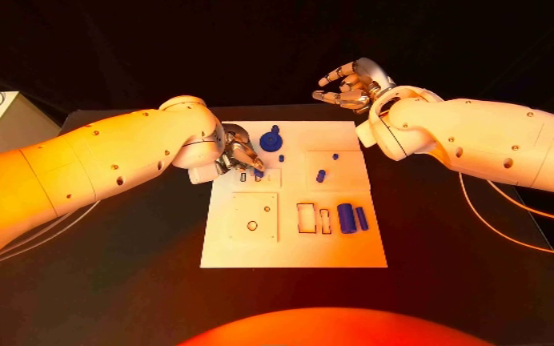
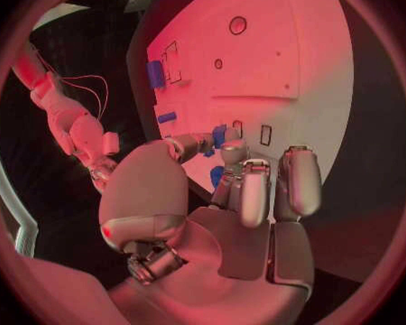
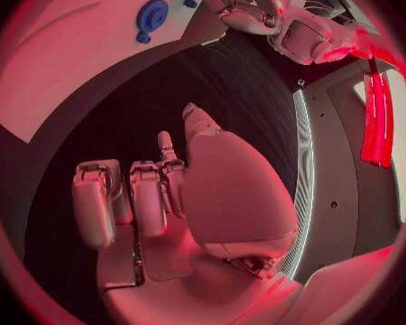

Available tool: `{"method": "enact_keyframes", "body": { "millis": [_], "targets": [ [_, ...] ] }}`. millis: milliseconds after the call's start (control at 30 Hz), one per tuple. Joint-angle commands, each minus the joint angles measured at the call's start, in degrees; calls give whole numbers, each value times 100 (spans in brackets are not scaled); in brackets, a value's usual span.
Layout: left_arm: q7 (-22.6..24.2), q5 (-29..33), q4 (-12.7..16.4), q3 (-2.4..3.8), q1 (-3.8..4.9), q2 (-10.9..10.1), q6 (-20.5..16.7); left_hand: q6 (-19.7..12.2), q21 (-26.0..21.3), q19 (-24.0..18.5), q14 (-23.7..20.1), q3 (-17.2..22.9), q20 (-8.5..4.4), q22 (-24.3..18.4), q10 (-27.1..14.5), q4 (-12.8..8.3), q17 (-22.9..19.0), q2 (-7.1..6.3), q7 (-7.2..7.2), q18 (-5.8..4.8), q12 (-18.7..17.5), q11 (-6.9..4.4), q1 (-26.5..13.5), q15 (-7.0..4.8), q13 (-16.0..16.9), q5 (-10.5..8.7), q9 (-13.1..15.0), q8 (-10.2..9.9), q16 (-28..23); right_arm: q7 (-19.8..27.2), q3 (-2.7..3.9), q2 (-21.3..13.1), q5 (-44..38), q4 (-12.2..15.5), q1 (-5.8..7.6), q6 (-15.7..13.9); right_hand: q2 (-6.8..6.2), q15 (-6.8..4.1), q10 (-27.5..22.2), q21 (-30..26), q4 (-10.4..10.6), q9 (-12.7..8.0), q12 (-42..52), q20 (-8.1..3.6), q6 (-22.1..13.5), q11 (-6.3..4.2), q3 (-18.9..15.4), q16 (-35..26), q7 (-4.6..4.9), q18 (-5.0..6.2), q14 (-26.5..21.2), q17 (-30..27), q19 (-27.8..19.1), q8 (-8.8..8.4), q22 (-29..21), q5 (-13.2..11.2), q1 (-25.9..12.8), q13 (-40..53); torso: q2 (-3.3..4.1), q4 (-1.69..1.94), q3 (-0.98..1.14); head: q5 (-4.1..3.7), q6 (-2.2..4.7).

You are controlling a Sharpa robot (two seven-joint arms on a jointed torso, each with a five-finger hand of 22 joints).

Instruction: Assemble the parts on the task board

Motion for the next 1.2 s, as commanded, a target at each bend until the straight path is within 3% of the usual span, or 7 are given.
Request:
{"method": "enact_keyframes", "body": {
  "millis": [33,1200],
  "targets": [
    [155,-371,53,-2,-1,10,-93,142,30,41,528,1044,-13,15,41,-1092,1350,9,-102,-87,8,-4,-23,-26,4,41,-2,-16,28,19,0,-8,-48,3,-5,89,-2,-41,-18,-23,-6,-10,-36,-17,-51,-7,32,-28,3,43,475,1030,458,19,1281,20,-52,937,1,-1,-9,8,-7],
    [81,-854,144,-20,-130,-2,-190,215,56,81,552,1054,-31,68,116,-1134,1405,-11,-123,-98,34,-26,-18,-48,48,185,0,-36,54,26,-3,-24,-49,-3,-18,107,-2,-41,-18,-23,-6,-10,-36,-17,-51,-7,32,-28,3,43,475,1030,458,19,1281,20,-52,937,10,-3,-9,30,-68]
  ]
}}
